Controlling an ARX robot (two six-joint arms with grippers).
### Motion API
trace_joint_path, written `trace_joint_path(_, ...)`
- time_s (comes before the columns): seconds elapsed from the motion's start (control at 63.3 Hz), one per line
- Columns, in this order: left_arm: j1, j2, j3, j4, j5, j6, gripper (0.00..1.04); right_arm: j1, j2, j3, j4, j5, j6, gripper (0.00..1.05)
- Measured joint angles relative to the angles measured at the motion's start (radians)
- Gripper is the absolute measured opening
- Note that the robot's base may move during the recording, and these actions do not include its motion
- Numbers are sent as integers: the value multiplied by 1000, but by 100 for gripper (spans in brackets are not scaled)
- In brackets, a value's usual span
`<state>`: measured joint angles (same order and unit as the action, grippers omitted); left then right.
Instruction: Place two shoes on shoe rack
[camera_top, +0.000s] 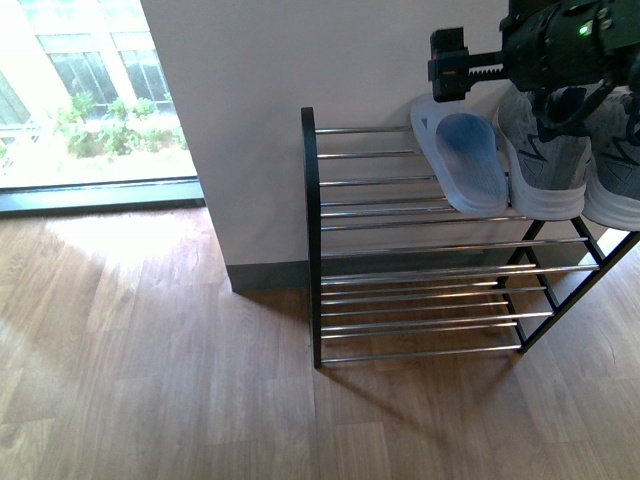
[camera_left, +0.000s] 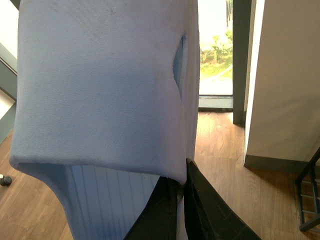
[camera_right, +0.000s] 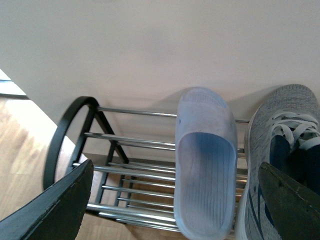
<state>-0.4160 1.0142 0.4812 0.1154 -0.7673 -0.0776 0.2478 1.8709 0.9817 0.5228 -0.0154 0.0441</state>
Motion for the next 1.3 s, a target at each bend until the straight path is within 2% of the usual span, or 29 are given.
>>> trace_joint_path(0.363,0,0,0,0,0,0,2,-60,-483,-416,139,-185,98,96)
trace_joint_path(0.505,0,0,0,0,0,0,2,-83,-633,-581,206,-201,142,96)
trace_joint_path(0.648,0,0,0,0,0,0,2,-87,-646,-600,210,-195,155,96)
trace_joint_path(0.758,0,0,0,0,0,0,2,-64,-651,-657,356,85,53,80)
trace_joint_path(0.805,0,0,0,0,0,0,2,-71,-679,-690,369,160,20,71)
trace_joint_path(1.137,0,0,0,0,0,0,2,-134,-861,-829,323,124,-34,22)
trace_joint_path(1.2,0,0,0,0,0,0,2,-145,-901,-848,303,112,-35,11)
trace_joint_path(1.232,0,0,0,0,0,0,2,-153,-934,-864,285,102,-37,2)
trace_joint_path(1.295,0,0,0,0,0,0,2,-171,-981,-885,256,85,-41,1)
